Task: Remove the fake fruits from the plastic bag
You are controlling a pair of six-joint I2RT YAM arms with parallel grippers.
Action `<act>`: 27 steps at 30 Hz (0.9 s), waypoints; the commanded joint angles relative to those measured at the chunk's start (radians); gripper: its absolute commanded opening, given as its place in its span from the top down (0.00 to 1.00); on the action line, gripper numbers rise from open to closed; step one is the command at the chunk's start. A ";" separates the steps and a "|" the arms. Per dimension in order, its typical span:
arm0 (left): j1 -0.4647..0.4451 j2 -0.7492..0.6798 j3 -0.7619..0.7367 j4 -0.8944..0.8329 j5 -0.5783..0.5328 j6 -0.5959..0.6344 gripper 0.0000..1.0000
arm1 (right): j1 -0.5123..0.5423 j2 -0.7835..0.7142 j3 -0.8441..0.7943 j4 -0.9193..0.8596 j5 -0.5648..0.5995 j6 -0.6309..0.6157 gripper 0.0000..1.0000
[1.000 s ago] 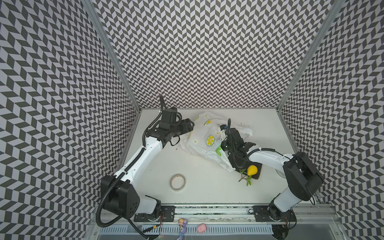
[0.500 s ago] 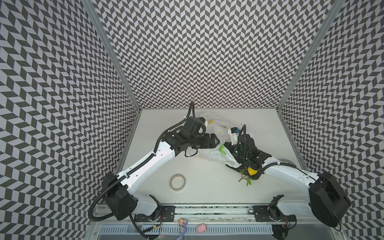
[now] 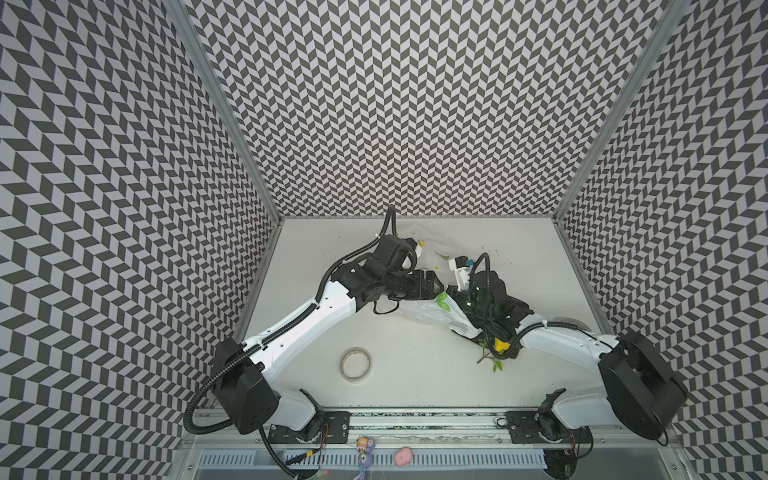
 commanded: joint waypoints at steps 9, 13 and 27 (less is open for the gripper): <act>-0.012 -0.103 -0.024 -0.155 -0.233 0.154 0.00 | 0.001 0.103 0.095 0.093 -0.064 0.086 0.15; -0.077 -0.151 -0.039 -0.116 -0.373 0.392 0.00 | 0.001 0.099 0.083 0.088 -0.071 0.087 0.16; -0.155 -0.385 -0.479 0.486 -0.372 1.215 0.16 | 0.000 0.065 0.078 0.043 -0.056 0.060 0.16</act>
